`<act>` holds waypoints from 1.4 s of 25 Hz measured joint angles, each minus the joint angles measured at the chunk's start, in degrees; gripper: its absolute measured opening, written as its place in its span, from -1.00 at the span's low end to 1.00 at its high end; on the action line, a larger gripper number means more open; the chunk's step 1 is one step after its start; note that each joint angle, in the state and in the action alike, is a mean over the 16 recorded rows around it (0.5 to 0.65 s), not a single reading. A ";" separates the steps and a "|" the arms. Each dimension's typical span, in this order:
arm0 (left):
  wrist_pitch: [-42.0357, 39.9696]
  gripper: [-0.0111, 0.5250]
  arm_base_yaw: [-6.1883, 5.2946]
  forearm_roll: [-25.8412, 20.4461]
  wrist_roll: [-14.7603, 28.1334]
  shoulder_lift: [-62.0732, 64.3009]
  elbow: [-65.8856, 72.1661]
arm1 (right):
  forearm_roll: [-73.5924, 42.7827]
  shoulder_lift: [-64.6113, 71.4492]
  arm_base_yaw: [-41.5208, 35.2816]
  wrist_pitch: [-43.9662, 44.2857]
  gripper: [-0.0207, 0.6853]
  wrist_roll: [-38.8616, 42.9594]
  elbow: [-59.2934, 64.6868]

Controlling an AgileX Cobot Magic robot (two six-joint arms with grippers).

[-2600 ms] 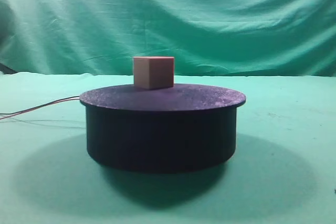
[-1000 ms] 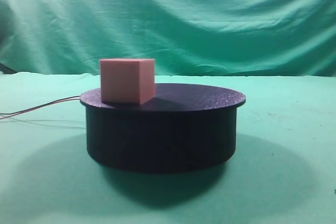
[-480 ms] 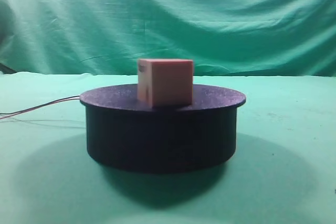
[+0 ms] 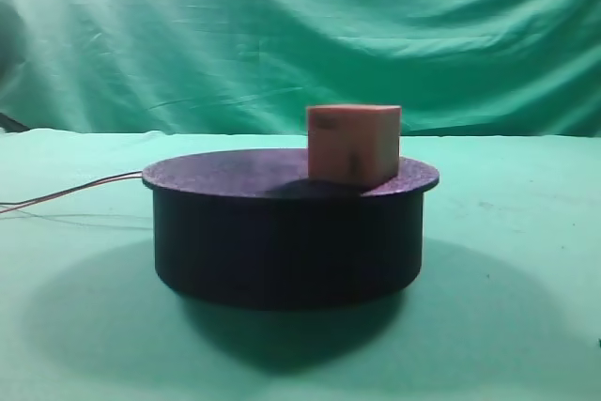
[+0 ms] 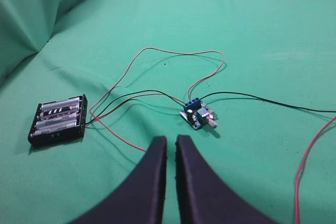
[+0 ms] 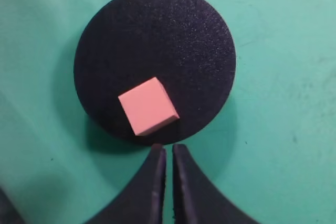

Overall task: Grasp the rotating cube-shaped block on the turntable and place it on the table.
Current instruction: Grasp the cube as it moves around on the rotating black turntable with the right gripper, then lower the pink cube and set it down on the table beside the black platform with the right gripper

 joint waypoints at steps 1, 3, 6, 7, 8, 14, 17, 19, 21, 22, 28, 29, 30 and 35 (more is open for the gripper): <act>0.00 -0.96 0.00 0.00 0.00 0.00 0.00 | -0.16 1.36 0.20 -0.27 0.04 0.08 -0.64; 0.00 -0.96 0.00 0.00 0.00 0.00 0.00 | -0.38 3.80 0.36 -0.92 0.25 0.16 -1.72; 0.00 -0.96 0.00 0.00 0.00 0.00 0.00 | -0.66 6.77 0.39 -2.28 0.47 0.20 -2.86; 0.00 -0.96 0.00 0.00 0.00 0.00 0.00 | -0.78 7.61 0.39 -2.78 0.50 0.20 -3.13; 0.00 -0.96 0.00 0.00 0.00 0.00 0.00 | -0.91 8.39 0.39 -3.29 0.51 0.20 -3.34; 0.00 -0.96 0.00 0.00 0.00 0.00 0.00 | -2.46 11.72 0.40 -5.42 0.21 0.67 -4.60; 0.00 -0.96 0.00 0.00 0.00 0.00 0.00 | -4.57 11.91 0.40 -5.20 -0.01 2.34 -5.78; 0.00 -0.96 0.00 0.00 0.00 0.00 0.00 | -6.84 11.17 0.40 -4.37 -0.14 4.47 -6.45; 0.00 -0.96 0.00 0.00 0.00 0.00 0.00 | -9.67 9.88 0.40 -3.15 -0.23 7.27 -6.69; 0.00 -0.96 0.00 0.00 0.00 0.00 0.00 | -11.11 9.10 0.40 -2.50 -0.26 8.79 -6.55; 0.00 -0.96 0.00 0.00 0.00 0.00 0.00 | -18.82 4.37 0.40 -0.88 -0.28 18.64 -2.09; 0.00 -0.96 0.00 0.00 0.00 0.00 0.00 | -19.96 3.73 0.40 -1.16 -0.28 20.31 -0.82; 0.00 -0.96 0.00 0.00 0.00 0.00 0.00 | -20.98 3.19 0.40 -1.57 -0.28 21.91 0.54; 0.00 -0.96 0.00 0.00 0.00 0.00 0.00 | -23.71 2.46 0.40 -4.93 -0.22 27.64 7.63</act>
